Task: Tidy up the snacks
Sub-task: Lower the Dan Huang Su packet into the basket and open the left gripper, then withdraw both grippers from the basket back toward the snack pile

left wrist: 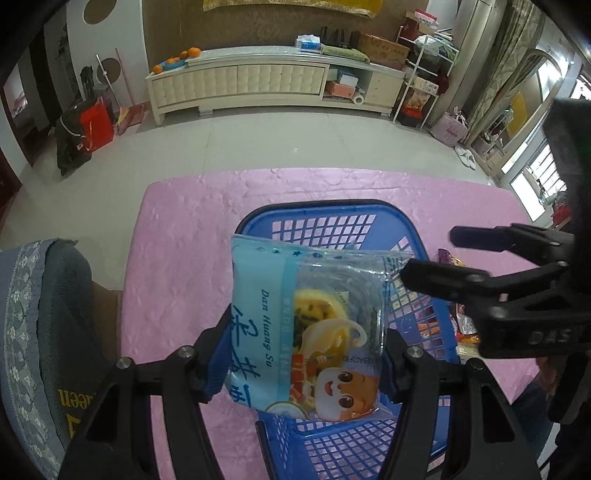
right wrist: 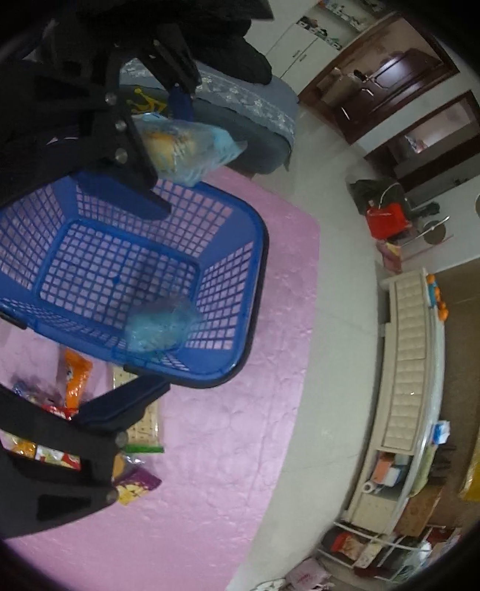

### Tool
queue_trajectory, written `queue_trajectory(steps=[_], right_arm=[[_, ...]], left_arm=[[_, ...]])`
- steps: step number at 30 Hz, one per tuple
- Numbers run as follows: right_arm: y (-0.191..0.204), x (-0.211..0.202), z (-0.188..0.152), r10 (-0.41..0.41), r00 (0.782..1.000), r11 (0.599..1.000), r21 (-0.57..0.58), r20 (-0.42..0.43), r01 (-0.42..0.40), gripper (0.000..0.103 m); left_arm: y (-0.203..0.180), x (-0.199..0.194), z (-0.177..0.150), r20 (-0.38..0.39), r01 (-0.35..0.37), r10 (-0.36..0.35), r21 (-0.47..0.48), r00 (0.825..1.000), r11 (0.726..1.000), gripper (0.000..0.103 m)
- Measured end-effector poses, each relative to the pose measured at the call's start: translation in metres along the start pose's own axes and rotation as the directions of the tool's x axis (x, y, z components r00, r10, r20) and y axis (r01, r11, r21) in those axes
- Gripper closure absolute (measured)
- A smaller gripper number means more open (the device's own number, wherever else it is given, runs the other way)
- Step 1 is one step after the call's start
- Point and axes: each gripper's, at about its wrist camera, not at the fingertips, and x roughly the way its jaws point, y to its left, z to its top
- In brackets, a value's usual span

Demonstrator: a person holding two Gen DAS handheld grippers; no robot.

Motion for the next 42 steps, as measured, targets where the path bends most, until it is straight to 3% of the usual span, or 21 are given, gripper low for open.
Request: queue_trajectory(steps=[4,15,29,36,42], right_arm=[[0.003,-0.010,-0.008,-0.065,0.998,0.997,-0.044,0.018,0.066,0.014],[-0.004,-0.026,-0.018,-0.099,0.995,0.995,-0.014,0.034,0.099,0.014],[-0.015,0.001,-0.003,-0.133,0.991,0.991,0.005,0.021,0.133,0.014],[-0.029,0.016,-0.001,-0.135,0.991,0.990,0.028,0.009,0.135,0.014],[-0.038,0.013,-0.010,-0.135,0.991,0.990,0.040,0.002,0.135,0.014]], left_arm=[[0.002,-0.004,0.000,-0.001,0.004,-0.004,-0.015,1.000,1.000,0.041],[-0.007,-0.023,0.001,0.033,-0.014,0.013,0.024,0.999,1.000,0.041],[0.003,0.017,0.027,0.021,-0.023,0.023,0.039,1.000,0.999,0.040],[0.005,0.032,0.037,0.042,-0.065,0.063,0.057,0.997,0.996,0.025],[-0.002,0.033,0.024,0.026,-0.083,0.081,0.067,0.996,0.994,0.025]])
